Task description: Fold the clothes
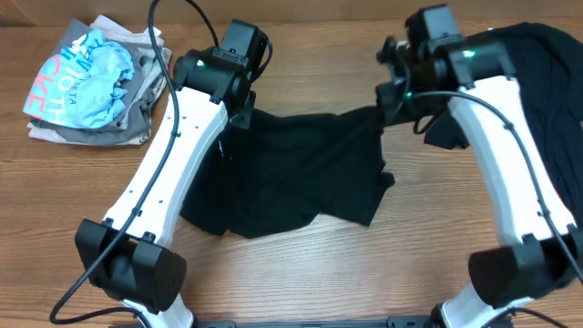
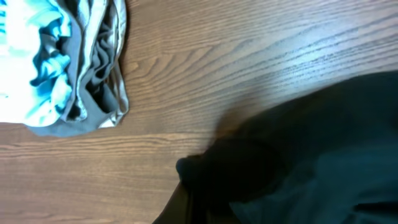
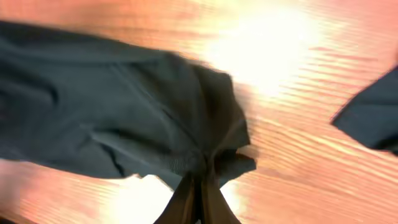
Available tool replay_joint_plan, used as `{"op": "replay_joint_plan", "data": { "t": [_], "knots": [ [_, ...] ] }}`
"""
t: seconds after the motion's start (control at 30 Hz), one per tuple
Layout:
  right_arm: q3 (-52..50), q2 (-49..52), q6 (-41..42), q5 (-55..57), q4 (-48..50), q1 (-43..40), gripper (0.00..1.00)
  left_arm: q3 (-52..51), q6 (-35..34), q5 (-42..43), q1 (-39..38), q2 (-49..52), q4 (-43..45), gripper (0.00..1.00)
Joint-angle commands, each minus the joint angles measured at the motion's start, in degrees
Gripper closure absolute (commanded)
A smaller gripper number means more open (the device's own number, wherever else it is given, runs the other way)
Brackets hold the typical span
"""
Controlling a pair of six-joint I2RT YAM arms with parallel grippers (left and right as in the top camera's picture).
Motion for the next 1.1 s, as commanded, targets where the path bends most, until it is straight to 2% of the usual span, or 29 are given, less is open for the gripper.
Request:
{"op": "replay_joint_plan", "data": {
  "t": [0.0,0.1,0.23,0.27,0.37,0.53,0.63,0.67,0.73,0.8,0.93,1.03,1.07],
  "knots": [
    [6.47,-7.5,3.26,1.18,-1.88,-2.62,0.96,7.34,0.83,-0.96,0.42,-5.84,-2.29,0.93],
    [7.69,-11.89,3.26,1.27,-3.28,-5.55,0.96,10.97,0.83,-0.98,0.42,-9.7,-4.0,0.83],
    [7.69,-14.29,3.26,1.86,-5.31,-9.66,0.96,11.34,0.85,-0.98,0.42,-13.75,-4.48,0.77],
    [7.69,-14.32,3.23,1.88,-5.73,-10.47,0.96,11.34,0.85,-0.98,0.42,-14.27,-4.76,0.73],
    [7.58,-13.99,3.17,1.84,-6.45,-13.64,0.96,11.26,0.83,-0.2,0.42,-14.64,-6.05,0.72],
    [6.08,-13.81,2.54,2.47,-5.75,-14.73,0.96,9.86,1.64,7.87,0.42,-11.37,-11.43,0.69],
    [5.44,-13.31,2.56,2.45,-5.46,-14.73,0.96,8.07,7.02,17.94,0.39,-7.19,-12.92,0.61],
    [5.44,-13.09,2.56,2.45,-5.44,-14.73,0.96,6.47,10.75,22.56,0.11,-5.51,-11.56,0.57],
    [5.44,-13.0,2.56,2.45,-5.38,-14.73,0.96,4.46,13.81,26.38,-0.15,-3.41,-9.64,0.5],
    [5.44,-13.0,2.56,2.45,-5.38,-14.73,0.96,2.34,15.85,30.25,-0.17,-0.02,-7.54,0.36],
    [5.44,-13.0,2.54,2.47,-5.42,-14.73,0.96,1.03,20.26,33.38,-0.52,8.44,-7.43,0.32],
    [5.44,-13.0,2.54,2.49,-5.4,-14.73,0.96,1.03,23.19,34.45,-1.55,11.17,-6.97,0.31],
    [5.44,-13.0,2.56,2.47,-5.4,-14.73,0.96,1.03,26.1,35.58,-2.56,11.58,-6.73,0.29]
  ]
}}
